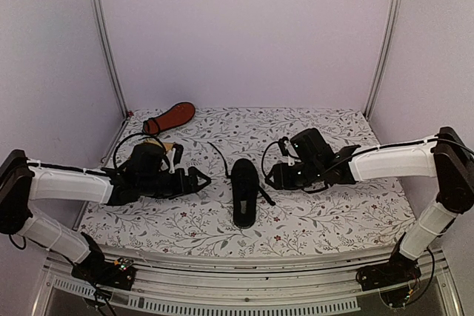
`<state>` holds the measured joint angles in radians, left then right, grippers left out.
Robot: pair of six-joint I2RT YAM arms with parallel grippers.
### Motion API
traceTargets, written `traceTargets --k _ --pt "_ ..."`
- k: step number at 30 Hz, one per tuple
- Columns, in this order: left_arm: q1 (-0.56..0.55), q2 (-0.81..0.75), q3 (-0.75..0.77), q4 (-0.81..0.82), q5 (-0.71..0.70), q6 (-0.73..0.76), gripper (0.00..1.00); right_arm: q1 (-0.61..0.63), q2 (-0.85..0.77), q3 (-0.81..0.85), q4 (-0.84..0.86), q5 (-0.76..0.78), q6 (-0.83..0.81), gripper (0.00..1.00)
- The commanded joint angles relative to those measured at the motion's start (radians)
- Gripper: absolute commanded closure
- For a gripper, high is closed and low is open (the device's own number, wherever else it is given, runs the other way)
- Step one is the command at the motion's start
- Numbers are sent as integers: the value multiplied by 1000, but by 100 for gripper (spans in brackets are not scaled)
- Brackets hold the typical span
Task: Tie the shoes
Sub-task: Adjust the shoelace on the shoe, then pick up the shoelace from the shoe.
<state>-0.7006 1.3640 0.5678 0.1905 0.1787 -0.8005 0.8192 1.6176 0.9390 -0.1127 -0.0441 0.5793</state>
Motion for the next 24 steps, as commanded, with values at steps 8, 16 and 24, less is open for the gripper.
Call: traceTargets --k 8,16,24 --pt "-7 -324 -104 -55 -276 26 3 -31 243 219 24 -141 -345 54" --pt "91 -513 -167 -181 -354 -71 3 -30 358 331 5 -194 -455 58" --pt "168 -572 -224 -137 -202 -66 3 -31 415 355 -12 -190 -487 67"
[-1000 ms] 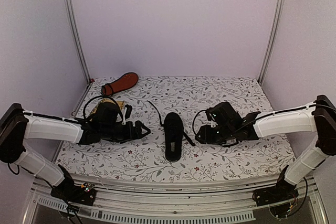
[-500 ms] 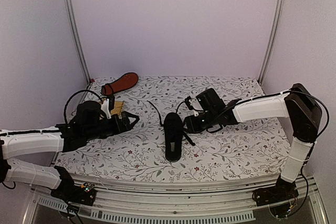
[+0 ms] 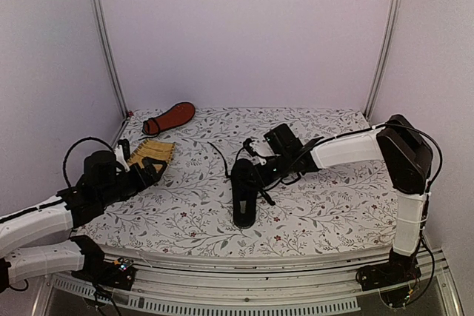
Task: Tie the shoes
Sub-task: Pick up the shoelace from the shoe, then pick up the shoelace from the center of the board.
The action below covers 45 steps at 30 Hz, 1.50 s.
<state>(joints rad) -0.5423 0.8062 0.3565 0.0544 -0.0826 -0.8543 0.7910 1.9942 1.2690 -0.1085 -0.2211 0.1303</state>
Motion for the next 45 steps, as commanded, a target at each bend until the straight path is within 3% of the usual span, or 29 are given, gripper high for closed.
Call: traceTargets --k 1,4,7,8,11,13,17,27,33,37,45 --pt "10 -12 -13 -2 64 -14 3 -2 42 25 -15 -15 -42 70" --pt "10 -1 -15 3 88 -20 3 -2 50 23 -11 -17 -48 79" --pt "10 17 -17 14 116 -23 3 -2 47 16 -7 2 -51 96" --pt "10 23 -16 16 123 -23 4 -3 38 12 -2 7 -46 97" --pt "10 43 -5 12 133 -26 4 -3 -16 -10 7 45 -21 98" --pt "10 59 -3 35 163 -21 10 -4 -78 -28 0 90 1 98" --pt "-12 127 -22 214 260 -53 16 -12 -184 -96 -25 183 76 98" --pt "-177 536 247 256 252 -100 17 -36 -357 -318 -51 276 289 98" --pt "-194 781 400 280 245 -202 32 -38 -440 -417 -32 286 386 98" --pt "-194 913 513 204 208 -255 42 -38 -493 -453 -6 278 404 98" --pt "-194 1077 523 352 241 -425 48 -37 -531 -460 21 261 383 98"
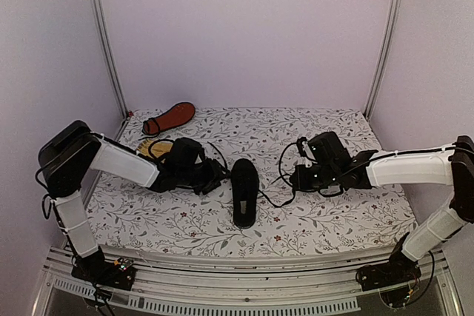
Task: Tie the shoes
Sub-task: Pick up the shoelace from the center of the board.
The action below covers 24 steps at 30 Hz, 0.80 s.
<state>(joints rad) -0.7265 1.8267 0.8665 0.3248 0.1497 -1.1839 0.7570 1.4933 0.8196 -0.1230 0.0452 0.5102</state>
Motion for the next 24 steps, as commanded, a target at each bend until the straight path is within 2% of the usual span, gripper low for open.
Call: traceTargets --k 1,6,14,24 --pt "-9 73 15 98 12 -110 48 -3 -33 -11 36 -5 0 98" --pt "-7 126 23 186 11 -152 48 -4 -49 -29 41 -5 -18 98" --pt "-1 234 88 225 49 -150 49 -4 -79 -59 35 -4 -28 98" --pt "14 234 83 267 5 -129 74 -5 -107 -61 24 13 -23 98"
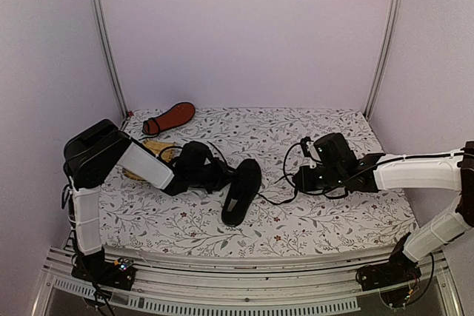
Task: Tie the shoes
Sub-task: Pick up the shoelace from the center of the board.
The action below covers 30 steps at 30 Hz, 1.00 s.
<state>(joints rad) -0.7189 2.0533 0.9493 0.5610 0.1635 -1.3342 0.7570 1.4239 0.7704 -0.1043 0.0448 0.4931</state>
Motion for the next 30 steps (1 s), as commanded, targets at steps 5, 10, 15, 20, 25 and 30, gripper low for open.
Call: traceTargets --k 5,10,15,20,25,30 --pt "13 -16 -8 68 -23 73 88 -5 -59 -2 -18 29 0 98" --pt "12 -66 -37 130 -28 168 100 -6 -100 27 -49 44 16 98" --pt "2 -142 -97 275 24 288 100 -28 -114 89 -75 45 25 98" --pt "2 -151 -104 406 237 428 100 -39 -75 173 -38 -16 -15 98" --pt "1 -153 -65 349 409 560 100 -42 -1 269 5 -70 -51 98" --pt "2 -147 22 150 532 723 100 -45 97 373 57 -165 -83 98"
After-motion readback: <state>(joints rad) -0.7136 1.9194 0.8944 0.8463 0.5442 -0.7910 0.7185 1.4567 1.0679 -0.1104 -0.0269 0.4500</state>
